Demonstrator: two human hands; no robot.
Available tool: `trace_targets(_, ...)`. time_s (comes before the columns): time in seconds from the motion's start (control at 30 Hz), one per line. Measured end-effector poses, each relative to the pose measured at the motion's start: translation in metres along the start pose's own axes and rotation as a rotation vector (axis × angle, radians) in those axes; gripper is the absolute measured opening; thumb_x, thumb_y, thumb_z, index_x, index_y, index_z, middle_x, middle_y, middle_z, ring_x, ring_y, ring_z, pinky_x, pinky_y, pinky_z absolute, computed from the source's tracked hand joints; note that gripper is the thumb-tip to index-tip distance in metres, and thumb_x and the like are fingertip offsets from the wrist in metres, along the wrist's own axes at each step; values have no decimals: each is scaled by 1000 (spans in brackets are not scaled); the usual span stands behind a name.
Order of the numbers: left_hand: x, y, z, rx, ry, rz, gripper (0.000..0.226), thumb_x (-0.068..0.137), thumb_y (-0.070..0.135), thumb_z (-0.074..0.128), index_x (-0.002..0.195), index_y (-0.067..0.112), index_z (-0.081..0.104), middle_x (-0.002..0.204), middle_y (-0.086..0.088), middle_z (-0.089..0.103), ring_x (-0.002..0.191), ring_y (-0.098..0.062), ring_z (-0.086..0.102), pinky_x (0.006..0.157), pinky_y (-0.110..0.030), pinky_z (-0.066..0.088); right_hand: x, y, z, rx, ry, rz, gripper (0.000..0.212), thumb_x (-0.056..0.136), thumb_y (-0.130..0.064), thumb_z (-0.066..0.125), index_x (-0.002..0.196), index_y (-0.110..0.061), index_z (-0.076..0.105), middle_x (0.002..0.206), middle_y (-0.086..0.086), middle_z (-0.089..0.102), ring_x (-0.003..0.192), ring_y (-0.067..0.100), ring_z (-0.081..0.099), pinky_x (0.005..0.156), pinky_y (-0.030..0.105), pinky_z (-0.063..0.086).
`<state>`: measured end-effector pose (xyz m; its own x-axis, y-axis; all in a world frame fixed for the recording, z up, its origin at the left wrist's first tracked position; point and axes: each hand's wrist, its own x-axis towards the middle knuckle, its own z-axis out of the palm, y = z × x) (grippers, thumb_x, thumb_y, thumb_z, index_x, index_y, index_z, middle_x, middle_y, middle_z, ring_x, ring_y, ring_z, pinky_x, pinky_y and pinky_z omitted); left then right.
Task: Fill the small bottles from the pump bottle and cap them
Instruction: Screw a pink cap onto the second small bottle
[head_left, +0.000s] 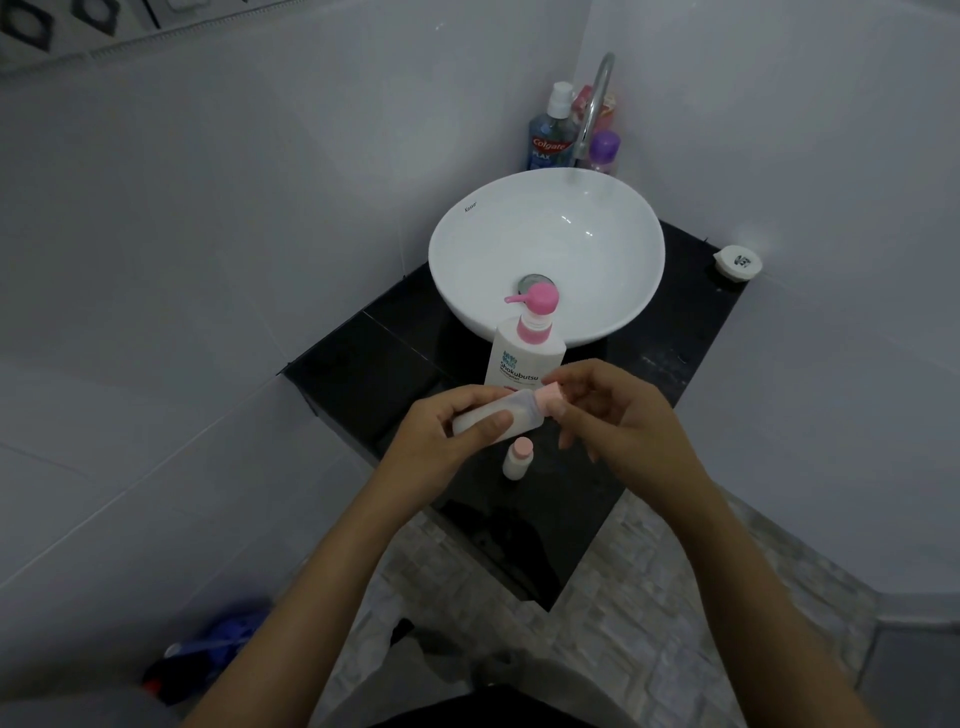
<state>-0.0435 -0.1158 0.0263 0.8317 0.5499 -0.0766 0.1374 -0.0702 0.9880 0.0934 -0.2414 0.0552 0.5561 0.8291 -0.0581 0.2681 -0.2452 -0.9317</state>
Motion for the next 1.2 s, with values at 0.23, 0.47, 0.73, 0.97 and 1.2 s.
trace_targets(0.23, -1, -1, 3, -16, -15, -16, 22, 88, 12, 58, 109, 17, 64, 100, 17, 62, 87, 15, 59, 69, -3, 46, 2, 1, 1, -7, 32, 44, 18, 87, -23, 63, 102, -13, 65, 76, 5, 68, 53, 6, 61, 48, 8, 43)
trace_targets(0.47, -3, -5, -1, -57, 31, -17, 27, 84, 12, 63, 111, 15, 66, 104, 7, 66, 90, 9, 61, 72, -6, 48, 0, 2, 7, -90, 10, 34, 12, 90, -21, 59, 96, -14, 66, 61, -5, 63, 42, 0, 53, 44, 8, 41)
trace_targets(0.73, -11, -7, -4, -119, 48, -118, 22, 85, 17, 63, 105, 20, 69, 98, 11, 68, 83, 10, 63, 66, -5, 48, -1, 5, 15, -18, 2, 71, 15, 90, -23, 58, 96, -13, 67, 53, -9, 64, 39, 2, 52, 41, 11, 41)
trace_targets(0.97, -16, -4, -10, -180, 72, -136, 22, 84, 15, 63, 105, 20, 68, 99, 12, 68, 83, 11, 63, 65, -5, 48, 0, 6, 18, 9, -64, 40, 19, 91, -22, 58, 104, -11, 67, 64, 6, 68, 49, 34, 52, 44, 18, 45)
trace_targets(1.2, -20, -1, -11, -201, 76, -112, 22, 82, 8, 65, 96, 24, 69, 83, 21, 72, 82, 11, 64, 63, -5, 48, -3, 6, 24, 39, -20, 56, 14, 92, -21, 56, 98, -14, 66, 57, -1, 64, 39, 5, 48, 40, 13, 41)
